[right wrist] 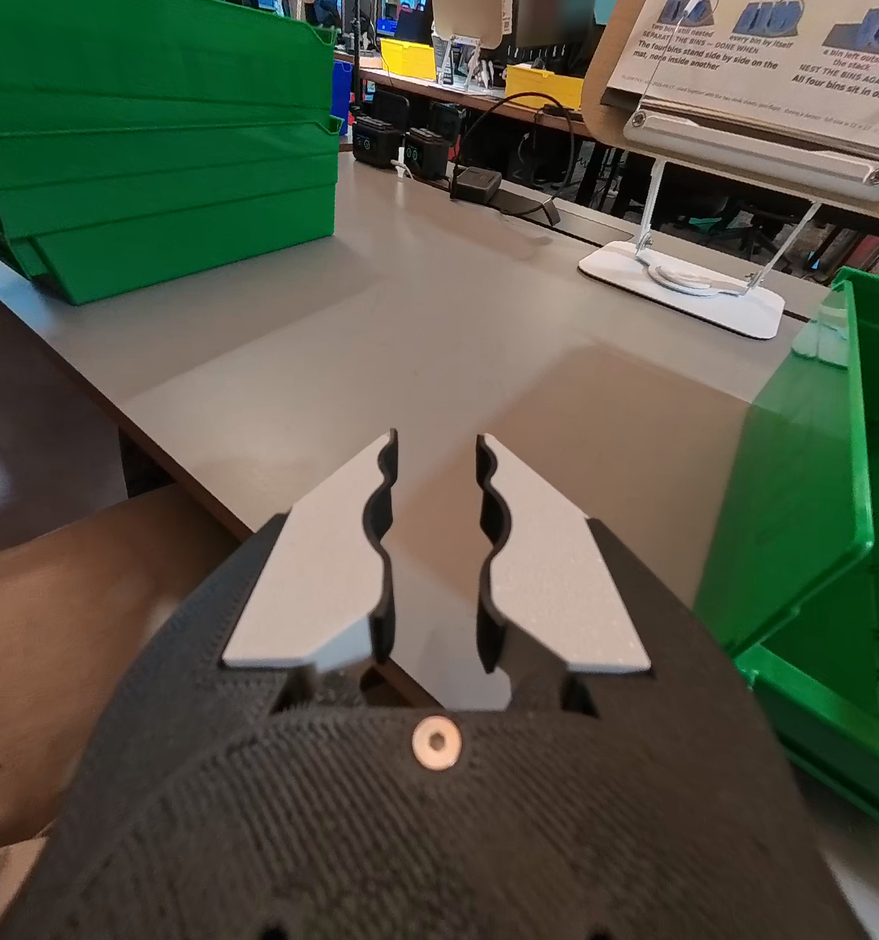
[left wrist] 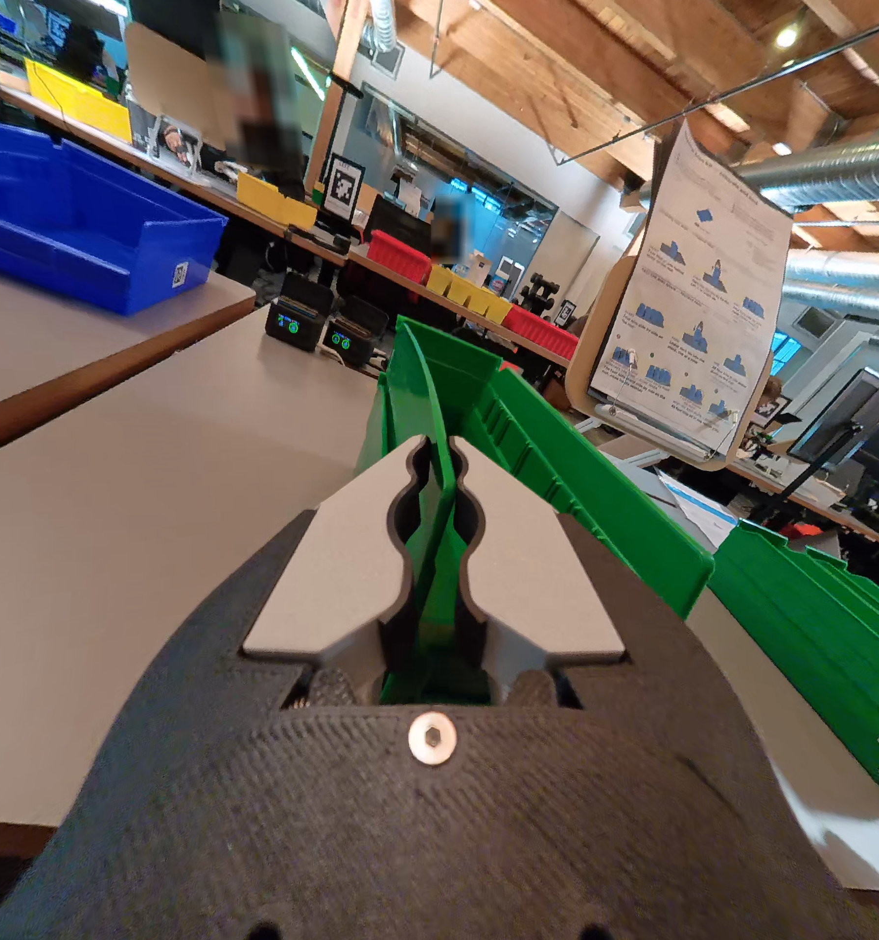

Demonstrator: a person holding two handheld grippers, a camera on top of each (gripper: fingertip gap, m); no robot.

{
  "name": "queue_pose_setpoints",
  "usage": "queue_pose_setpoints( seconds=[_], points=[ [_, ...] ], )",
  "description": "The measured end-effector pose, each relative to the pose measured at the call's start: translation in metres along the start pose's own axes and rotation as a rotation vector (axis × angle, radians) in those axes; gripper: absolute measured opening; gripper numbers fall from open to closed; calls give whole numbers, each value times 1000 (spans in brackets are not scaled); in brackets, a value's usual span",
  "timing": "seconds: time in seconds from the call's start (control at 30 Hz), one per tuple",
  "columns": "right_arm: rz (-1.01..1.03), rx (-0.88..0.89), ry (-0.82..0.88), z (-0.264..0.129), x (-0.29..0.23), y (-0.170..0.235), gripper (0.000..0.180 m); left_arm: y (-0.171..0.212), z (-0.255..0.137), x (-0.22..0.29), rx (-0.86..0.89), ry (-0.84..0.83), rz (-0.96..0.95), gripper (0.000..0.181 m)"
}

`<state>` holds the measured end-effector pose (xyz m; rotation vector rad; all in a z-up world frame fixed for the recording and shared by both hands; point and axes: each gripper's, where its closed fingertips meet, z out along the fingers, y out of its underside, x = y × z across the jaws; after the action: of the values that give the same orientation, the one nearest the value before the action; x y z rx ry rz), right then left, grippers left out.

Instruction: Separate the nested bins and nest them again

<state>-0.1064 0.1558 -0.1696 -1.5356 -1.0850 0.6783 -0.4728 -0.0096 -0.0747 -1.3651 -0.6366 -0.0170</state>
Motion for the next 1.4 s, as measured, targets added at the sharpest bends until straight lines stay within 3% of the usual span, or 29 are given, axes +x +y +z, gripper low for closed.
queue_pose_setpoints(
  seconds=[0.27,0.5,0.63,0.77,0.83,0.87,0.9,0.97,1.03,1.1,1.17,1.4],
  points=[
    [-1,1,-9,1,-3,0,29,-40,-18,41,166,50,139,0],
    [-2,94,-25,-4,-13,-21,31,-70,-39,95,266,145,118,0],
    [59,183,-109,-12,-52,-48,40,-42,-43,136,251,193,113,0],
    [193,214,-236,-18,-108,-64,56,22,-43,189,186,260,297,0],
    [273,262,-250,-23,-120,-74,63,50,-42,209,120,314,289,0],
    [304,282,-271,-27,-124,-77,54,61,-41,215,93,325,264,0],
    [324,317,-319,-33,-129,-79,30,68,-39,216,67,325,226,0],
    [406,306,-297,-31,-120,-77,44,74,-34,214,36,320,150,0],
    [409,279,-322,-29,-121,-75,36,76,-33,213,38,308,176,0],
    [435,277,-321,-28,-121,-74,39,74,-33,212,53,309,188,0],
    [455,302,-363,-30,-127,-80,62,69,-34,210,74,317,188,0],
    [512,290,-413,-22,-134,-77,61,79,-43,228,88,364,273,0]
  ],
)
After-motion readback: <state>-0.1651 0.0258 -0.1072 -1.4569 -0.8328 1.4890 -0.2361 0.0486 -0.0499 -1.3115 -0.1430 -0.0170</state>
